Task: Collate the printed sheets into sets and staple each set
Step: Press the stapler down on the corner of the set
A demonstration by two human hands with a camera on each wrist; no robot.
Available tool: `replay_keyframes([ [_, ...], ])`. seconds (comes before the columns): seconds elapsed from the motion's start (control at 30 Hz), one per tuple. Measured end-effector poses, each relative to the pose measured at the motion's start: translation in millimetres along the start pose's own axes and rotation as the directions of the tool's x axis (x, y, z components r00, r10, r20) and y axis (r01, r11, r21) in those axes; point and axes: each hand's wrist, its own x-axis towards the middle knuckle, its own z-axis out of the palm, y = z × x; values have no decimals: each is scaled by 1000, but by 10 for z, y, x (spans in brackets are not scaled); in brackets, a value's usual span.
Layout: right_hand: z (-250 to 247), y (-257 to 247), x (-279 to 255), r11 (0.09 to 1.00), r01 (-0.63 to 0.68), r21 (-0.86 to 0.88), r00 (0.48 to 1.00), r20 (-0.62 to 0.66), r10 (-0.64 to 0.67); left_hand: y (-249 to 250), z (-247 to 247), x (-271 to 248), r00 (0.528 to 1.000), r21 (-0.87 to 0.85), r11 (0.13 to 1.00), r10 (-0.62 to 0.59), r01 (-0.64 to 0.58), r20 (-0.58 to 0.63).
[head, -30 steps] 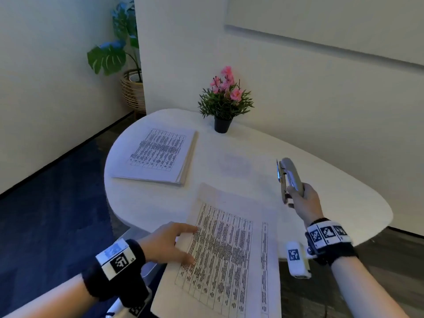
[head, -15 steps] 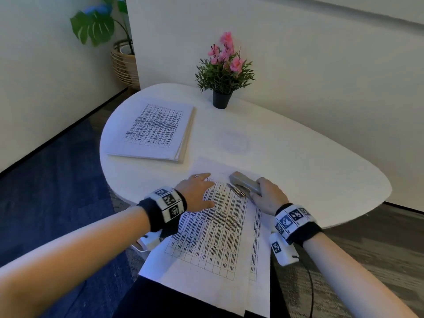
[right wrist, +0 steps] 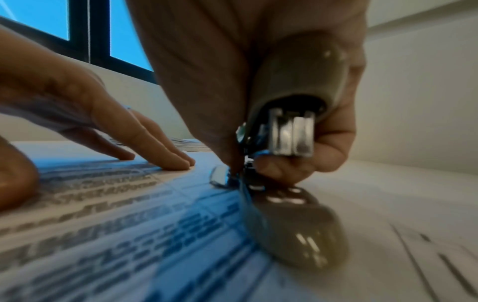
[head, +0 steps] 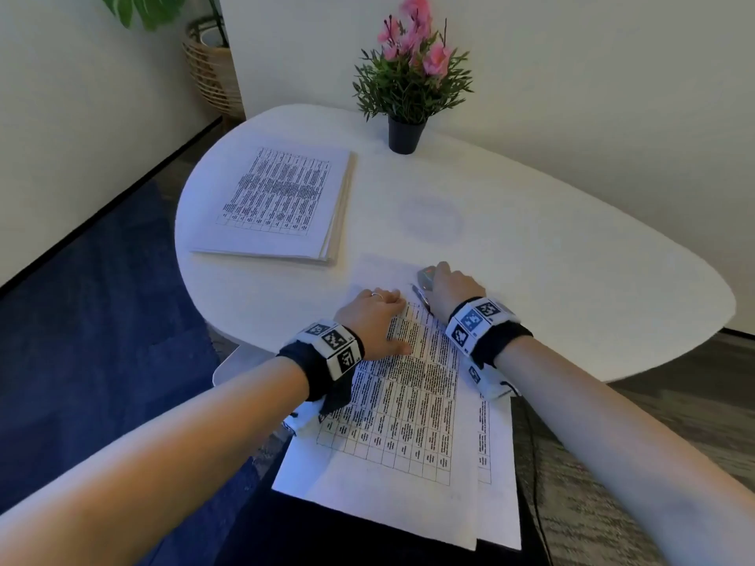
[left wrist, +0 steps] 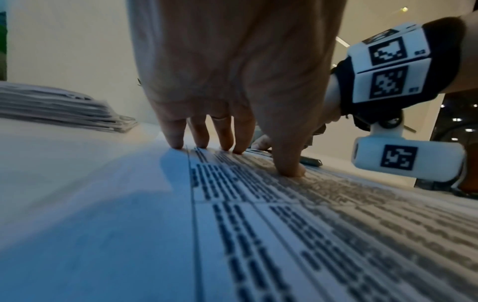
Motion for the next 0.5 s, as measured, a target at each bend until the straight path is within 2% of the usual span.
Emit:
replay_keyframes([
  [0.2,-18,-47,67,995,19,-98,1000,-18,-21,-5,4,30,1000,14,1000,-3,3,1],
  [0.3,45,-115,121,996,-69,50,996,54,66,8,-17,30,1000,19,1000,-5,5,-2],
  [0.37,55,-147,131,997,-47,69,998,55,44,22,-38,26,1000,30,1000,-7,7,-9],
  [0.5,-16,-158,128,987,32,-158,998,-49,-41,39,-53,17,1000,43,999,-8,8,0],
])
